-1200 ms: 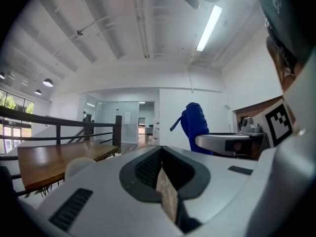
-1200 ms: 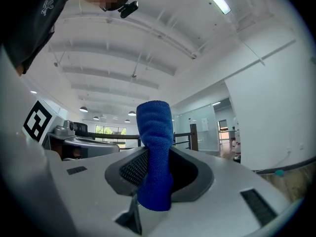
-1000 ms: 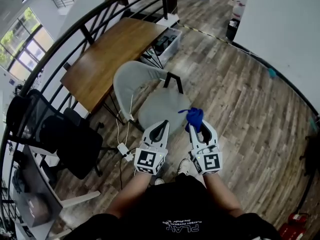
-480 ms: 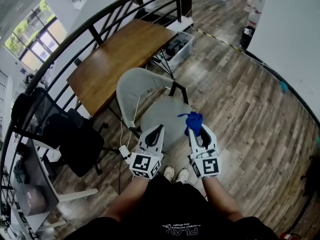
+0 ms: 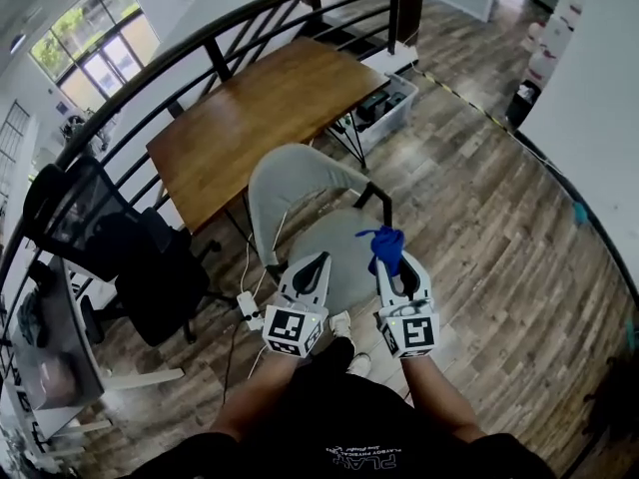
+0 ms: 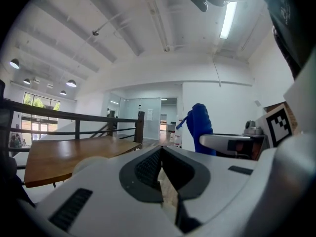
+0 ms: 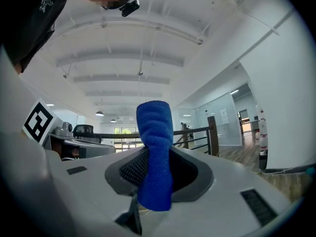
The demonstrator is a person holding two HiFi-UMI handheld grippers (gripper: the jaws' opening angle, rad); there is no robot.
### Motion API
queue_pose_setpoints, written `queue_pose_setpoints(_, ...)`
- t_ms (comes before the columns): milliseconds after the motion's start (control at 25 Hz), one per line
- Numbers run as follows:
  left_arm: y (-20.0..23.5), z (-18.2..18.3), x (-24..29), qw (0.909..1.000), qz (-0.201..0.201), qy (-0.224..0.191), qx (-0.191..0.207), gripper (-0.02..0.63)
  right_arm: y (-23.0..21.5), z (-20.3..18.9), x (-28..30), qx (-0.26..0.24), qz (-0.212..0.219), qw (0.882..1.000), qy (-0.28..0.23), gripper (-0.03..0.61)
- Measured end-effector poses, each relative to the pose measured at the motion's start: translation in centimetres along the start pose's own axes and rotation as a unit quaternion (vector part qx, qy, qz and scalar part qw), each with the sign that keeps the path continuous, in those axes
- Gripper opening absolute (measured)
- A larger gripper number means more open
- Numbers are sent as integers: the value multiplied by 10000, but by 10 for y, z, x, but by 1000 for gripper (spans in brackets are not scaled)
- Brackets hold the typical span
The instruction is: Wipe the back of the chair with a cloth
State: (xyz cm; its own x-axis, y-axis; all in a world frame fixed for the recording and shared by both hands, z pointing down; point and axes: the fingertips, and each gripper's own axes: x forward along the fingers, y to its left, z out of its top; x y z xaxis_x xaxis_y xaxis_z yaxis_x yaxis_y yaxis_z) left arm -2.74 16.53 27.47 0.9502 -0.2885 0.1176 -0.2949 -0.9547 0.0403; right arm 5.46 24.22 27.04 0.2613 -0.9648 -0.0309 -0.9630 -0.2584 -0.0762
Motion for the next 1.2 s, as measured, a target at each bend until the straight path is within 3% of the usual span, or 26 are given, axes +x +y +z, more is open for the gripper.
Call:
queue_pose_setpoints(320,54,5,50,9994,246,-109,-234,6,-3,-4,81,-265,375,9983,370,110)
queue_pose_setpoints(760,120,11,74,9967,633,-140,-489,6,10,-6,165,-265,935,9940,511,110)
queue_pose_setpoints(1200,171,1,91,9882,1394,-79,-623,6,21,-25,230,-238,1844,9801,701,110)
